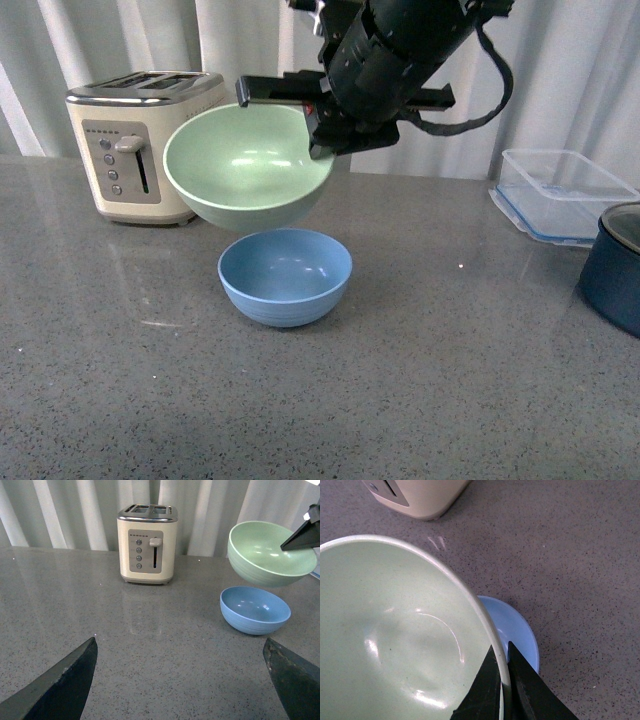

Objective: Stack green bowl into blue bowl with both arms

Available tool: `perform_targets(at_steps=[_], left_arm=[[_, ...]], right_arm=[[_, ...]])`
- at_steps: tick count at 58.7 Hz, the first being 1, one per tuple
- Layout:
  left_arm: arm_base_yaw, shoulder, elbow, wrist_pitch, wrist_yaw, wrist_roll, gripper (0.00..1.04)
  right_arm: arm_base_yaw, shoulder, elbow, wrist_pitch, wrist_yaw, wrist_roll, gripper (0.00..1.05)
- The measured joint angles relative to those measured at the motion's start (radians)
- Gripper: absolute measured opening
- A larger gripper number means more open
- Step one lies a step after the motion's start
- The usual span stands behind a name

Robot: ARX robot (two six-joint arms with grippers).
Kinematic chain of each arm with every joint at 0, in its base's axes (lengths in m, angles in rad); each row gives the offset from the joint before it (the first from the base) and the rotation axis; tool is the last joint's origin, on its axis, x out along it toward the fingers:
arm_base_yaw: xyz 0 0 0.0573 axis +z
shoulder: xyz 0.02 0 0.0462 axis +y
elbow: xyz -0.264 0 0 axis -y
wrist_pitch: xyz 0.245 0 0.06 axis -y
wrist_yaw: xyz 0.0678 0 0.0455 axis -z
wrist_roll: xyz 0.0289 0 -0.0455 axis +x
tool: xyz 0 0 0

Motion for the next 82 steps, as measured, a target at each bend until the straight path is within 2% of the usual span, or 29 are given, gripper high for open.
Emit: perform_targets(at_steps=[33, 38, 52, 61, 65, 74, 80, 82], left_arm=[[0.000, 0.000, 0.000, 0.000, 0.000, 0.000, 0.98], [0.000, 0.000, 0.000, 0.000, 0.000, 0.000, 0.98], [0.000, 0.000, 0.000, 0.000, 0.000, 0.000, 0.98], [0.000, 0.000, 0.000, 0.000, 0.000, 0.000, 0.98], [0.000, 0.000, 0.000, 0.000, 0.000, 0.000, 0.98], [0.000, 0.000, 0.000, 0.000, 0.000, 0.000, 0.98], [0.000, 0.000, 0.000, 0.000, 0.002, 0.000, 0.98], [0.000, 0.000, 0.000, 0.000, 0.002, 0.000, 0.98]], right_arm=[[-0.009, 0.138, 0.027, -0.010, 0.040, -0.002, 0.01], [-0.010, 0.137, 0.027, -0.003, 0.036, -0.003, 0.18], [-0.025, 0.034, -0.056, 0.052, 0.000, -0.001, 0.56], [-0.062, -0.164, -0.204, 0.148, -0.026, 0.008, 0.80], [-0.115, -0.323, -0.339, 0.219, -0.049, 0.032, 0.96], [-0.223, -0.563, -0.588, 0.308, -0.057, 0.091, 0.95], [-0.242, -0.588, -0.618, 0.312, -0.053, 0.104, 0.95], [-0.234, -0.589, -0.649, 0.382, -0.011, 0.090, 0.92]])
